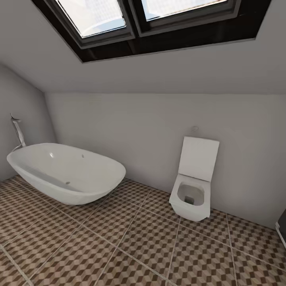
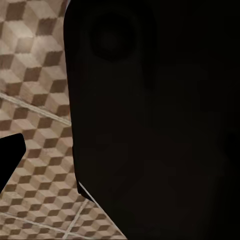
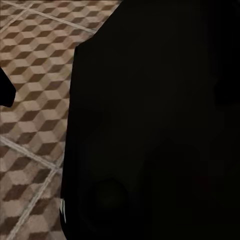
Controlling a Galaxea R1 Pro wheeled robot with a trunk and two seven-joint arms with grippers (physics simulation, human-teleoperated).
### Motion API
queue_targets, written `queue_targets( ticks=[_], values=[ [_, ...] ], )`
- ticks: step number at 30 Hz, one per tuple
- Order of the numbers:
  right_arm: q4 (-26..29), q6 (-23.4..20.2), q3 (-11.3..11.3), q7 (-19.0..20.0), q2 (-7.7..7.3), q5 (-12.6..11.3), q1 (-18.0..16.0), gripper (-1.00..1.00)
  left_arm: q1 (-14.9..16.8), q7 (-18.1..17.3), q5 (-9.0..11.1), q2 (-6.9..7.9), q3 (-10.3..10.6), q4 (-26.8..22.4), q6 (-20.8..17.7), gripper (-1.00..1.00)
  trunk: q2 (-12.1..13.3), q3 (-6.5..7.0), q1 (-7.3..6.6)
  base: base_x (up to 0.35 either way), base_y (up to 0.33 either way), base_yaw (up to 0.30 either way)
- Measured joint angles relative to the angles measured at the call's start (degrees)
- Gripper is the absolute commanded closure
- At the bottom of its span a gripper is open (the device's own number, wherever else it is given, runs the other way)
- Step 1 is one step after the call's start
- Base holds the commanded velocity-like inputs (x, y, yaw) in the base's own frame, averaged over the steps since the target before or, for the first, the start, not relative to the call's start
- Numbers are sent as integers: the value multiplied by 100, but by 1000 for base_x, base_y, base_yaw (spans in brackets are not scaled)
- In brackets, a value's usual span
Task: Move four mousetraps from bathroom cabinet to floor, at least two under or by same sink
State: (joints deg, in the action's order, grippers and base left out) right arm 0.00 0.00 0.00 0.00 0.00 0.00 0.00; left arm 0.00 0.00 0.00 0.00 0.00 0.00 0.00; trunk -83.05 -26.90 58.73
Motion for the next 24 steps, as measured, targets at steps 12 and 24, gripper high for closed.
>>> queue_targets(
  ticks=[12, 24],
  values=[
    [129, 125, 5, -7, 85, -8, -67, -100, -10, 16, -24, 170, -17, 11, 10, -100, -1, 1, 0, 0, 0, 0],
    [191, 335, 18, -33, 71, -8, -67, -100, -5, 8, -31, 214, -51, -97, 91, -100, -1, 2, 0, 0, 0, 0]
  ],
)
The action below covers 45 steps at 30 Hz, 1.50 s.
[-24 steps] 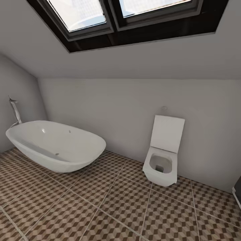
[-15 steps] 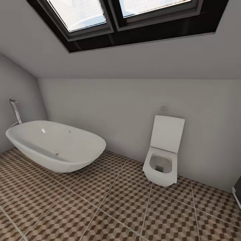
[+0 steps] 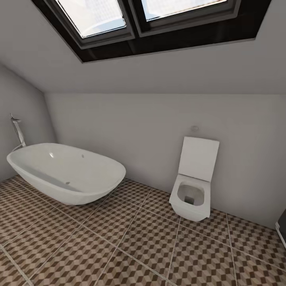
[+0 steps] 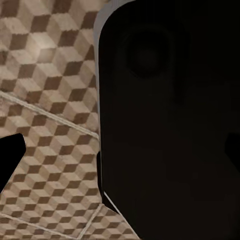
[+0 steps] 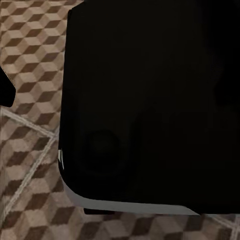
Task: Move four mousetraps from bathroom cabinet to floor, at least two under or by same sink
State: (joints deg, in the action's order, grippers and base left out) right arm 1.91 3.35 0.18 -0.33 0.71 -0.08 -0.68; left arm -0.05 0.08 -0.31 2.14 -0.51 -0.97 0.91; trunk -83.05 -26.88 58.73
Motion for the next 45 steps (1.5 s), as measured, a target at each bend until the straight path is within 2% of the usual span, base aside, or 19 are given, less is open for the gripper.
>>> queue_targets(
  ticks=[10, 21, 22, 23, 29, 31, 38, 45],
  values=[
    [242, 321, 5, -7, 8, -3, 0, -100, -1, 0, -2, 5, -5, -323, 180, -100, 0, 0, 0, 0, 0, 0],
    [597, 675, 6, -17, -4, 0, 0, -100, 4, 9, -8, 0, -12, -678, 205, -100, 0, 0, 0, 0, 0, 0],
    [1109, 819, 8, -31, -7, -2, 4, -100, 2, 12, -8, -3, -13, -1069, 201, -100, 0, -1, 0, 0, 0, 0],
    [1601, 822, 4, -42, -8, 5, -25, -100, 9, 12, -9, -4, -11, -1949, 197, -100, 0, 2, 0, 0, 0, 0],
    [2412, 807, 6, -183, -8, 12, -1, -100, 5, 18, -9, -20, -19, -2794, 175, -100, 0, 0, 0, 0, 0, 0],
    [2947, 800, 6, -305, -5, 15, -1, -100, 6, 22, -3, -28, -23, -3275, 165, -100, 0, 1, 0, 0, 0, 0],
    [3656, 762, 6, -377, -3, 23, 0, -100, 5, 20, -2, -37, -22, -3757, 180, -100, 0, 0, 0, 0, 0, 0],
    [3933, 721, -4, -363, 2, 124, 0, -100, 5, 1, -1, -17, -7, -3830, 217, -100, 0, 0, 0, 0, 0, 0]
  ],
)
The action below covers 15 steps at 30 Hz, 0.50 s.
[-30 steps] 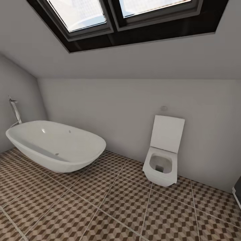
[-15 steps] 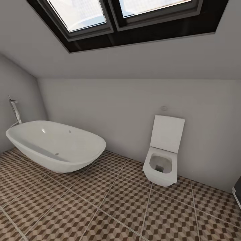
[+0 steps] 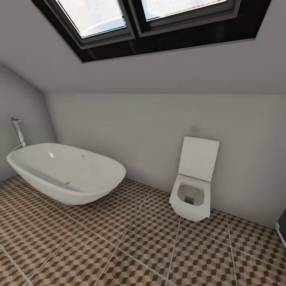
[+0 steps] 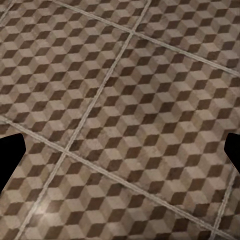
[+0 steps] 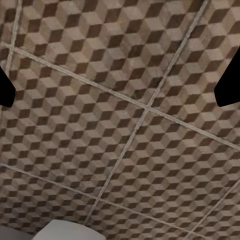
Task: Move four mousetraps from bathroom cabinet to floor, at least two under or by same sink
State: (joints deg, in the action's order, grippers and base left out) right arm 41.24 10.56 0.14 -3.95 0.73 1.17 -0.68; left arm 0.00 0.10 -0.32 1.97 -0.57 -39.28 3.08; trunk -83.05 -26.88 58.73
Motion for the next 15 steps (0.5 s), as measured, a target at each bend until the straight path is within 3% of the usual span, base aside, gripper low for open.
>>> queue_targets(
  ticks=[6, 8, 15],
  values=[
    [35, 33, -22, 42, 3, 101, 0, -100, 0, -21, 2, 36, 12, 98, 209, -100, 0, 0, 0, 0, 0, 0],
    [35, 44, -28, 52, 4, 129, 0, -100, 0, -31, 5, 46, 34, 143, 489, -100, 0, 0, 0, 0, 0, 0],
    [18, 47, -30, 55, 4, 139, 0, -100, 0, -33, 5, 49, 37, 273, 581, -100, 0, 0, 0, 0, 0, 0]
  ],
)
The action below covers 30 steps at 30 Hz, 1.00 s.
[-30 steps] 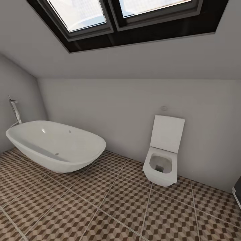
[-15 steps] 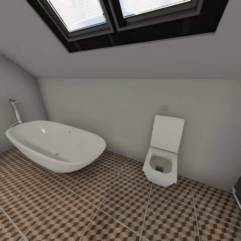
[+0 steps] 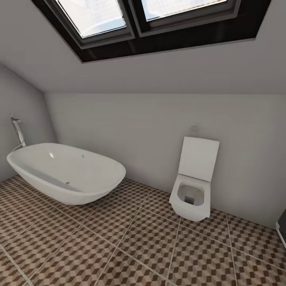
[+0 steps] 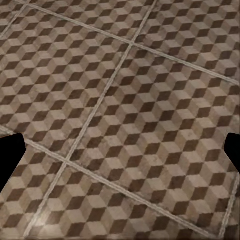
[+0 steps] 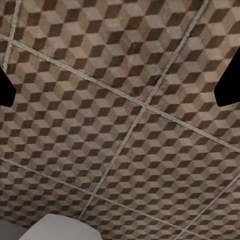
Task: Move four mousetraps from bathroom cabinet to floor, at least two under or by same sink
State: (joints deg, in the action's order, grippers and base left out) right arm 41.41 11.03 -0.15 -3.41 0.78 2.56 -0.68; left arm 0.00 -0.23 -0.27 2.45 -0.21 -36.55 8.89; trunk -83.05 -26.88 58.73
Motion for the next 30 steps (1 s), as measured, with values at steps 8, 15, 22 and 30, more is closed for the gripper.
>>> queue_targets(
  ticks=[8, 15, 22, 30],
  values=[
    [-7, 0, 4, -6, 0, 0, 0, -100, 0, 0, 3, 1, -10, 128, 20, -100, 0, 0, 0, 0, 0, 0],
    [-13, 0, 7, -9, 0, 2, 0, -100, 0, 0, 6, 1, -6, 148, 22, -100, 0, 0, 0, 0, 0, 0],
    [-16, 0, 8, -9, 0, -1, 0, -100, 0, 0, 11, 0, -4, 151, 22, -100, 0, 0, 0, 0, 0, 0],
    [-17, 0, 8, -14, 8, 0, 0, -100, 0, 0, 10, 0, -2, 151, 22, -100, 0, 0, 0, 0, 0, 0]
  ],
)
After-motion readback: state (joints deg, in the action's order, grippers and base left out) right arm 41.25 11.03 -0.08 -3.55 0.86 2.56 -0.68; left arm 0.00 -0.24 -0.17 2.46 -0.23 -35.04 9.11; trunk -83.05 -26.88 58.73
